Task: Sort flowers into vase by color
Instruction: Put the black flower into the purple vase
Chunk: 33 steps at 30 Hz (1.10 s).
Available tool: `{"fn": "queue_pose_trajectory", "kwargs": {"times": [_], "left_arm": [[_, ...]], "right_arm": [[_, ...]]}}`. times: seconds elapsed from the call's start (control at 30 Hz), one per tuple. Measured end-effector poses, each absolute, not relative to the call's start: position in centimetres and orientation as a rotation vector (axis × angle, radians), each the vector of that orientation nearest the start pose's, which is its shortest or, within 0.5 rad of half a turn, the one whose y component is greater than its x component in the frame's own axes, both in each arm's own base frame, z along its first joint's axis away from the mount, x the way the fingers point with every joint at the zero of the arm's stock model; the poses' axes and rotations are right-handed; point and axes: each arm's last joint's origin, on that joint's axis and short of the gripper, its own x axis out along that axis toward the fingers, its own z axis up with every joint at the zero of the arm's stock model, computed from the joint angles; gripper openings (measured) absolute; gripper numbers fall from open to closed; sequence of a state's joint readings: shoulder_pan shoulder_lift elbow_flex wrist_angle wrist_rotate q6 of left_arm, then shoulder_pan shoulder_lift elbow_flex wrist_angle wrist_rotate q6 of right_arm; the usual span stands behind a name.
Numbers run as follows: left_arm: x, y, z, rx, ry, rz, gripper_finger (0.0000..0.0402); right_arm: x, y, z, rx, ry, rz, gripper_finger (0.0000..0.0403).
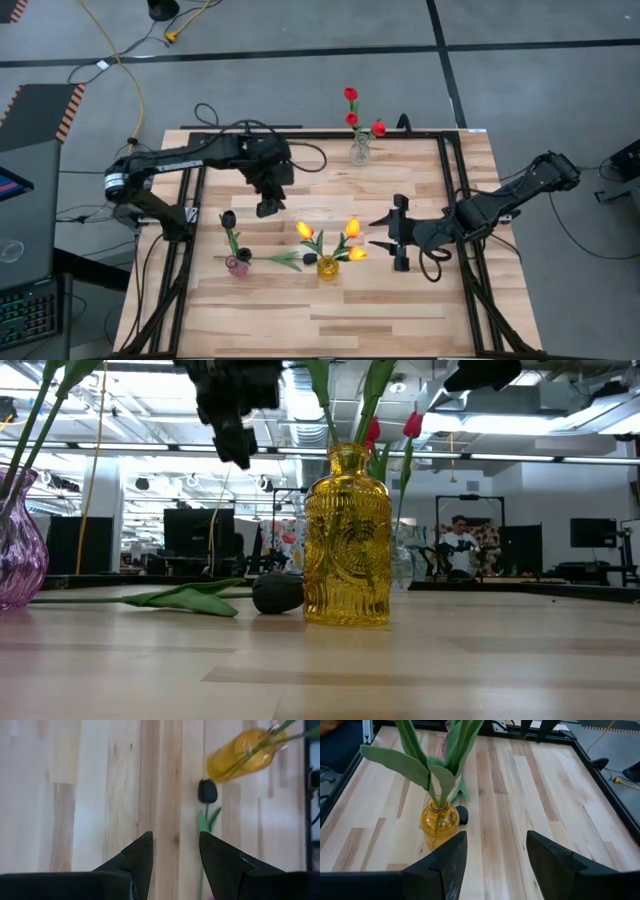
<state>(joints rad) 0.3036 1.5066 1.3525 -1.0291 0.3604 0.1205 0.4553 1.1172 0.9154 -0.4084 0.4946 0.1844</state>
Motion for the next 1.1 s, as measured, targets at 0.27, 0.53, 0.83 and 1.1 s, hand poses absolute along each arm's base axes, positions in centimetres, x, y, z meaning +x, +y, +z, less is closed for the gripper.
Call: {"fn": "queue_pose_trajectory", "kwargs": {"times": [0.27, 0.53, 0.83, 1.1], "left_arm": [[30.3, 7.4, 26.5, -0.282, 1.241, -0.17, 0.0146], [31.9, 5.8, 24.1, -0.267, 1.308, -0.285, 0.0146], [32.2, 3.8, 21.1, -0.265, 1.355, -0.362, 0.0146], [31.1, 2.6, 17.7, -0.326, 1.381, -0.354, 0.0146]], "right_arm": [[21.5, 9.0, 29.7, -0.101, 0.539, -0.088, 0.0233], [21.5, 9.0, 29.7, -0.101, 0.541, -0.088, 0.0233], [21.4, 9.0, 29.6, -0.104, 0.546, -0.088, 0.0233], [21.4, 9.0, 29.6, -0.105, 0.549, -0.086, 0.0233]]}}
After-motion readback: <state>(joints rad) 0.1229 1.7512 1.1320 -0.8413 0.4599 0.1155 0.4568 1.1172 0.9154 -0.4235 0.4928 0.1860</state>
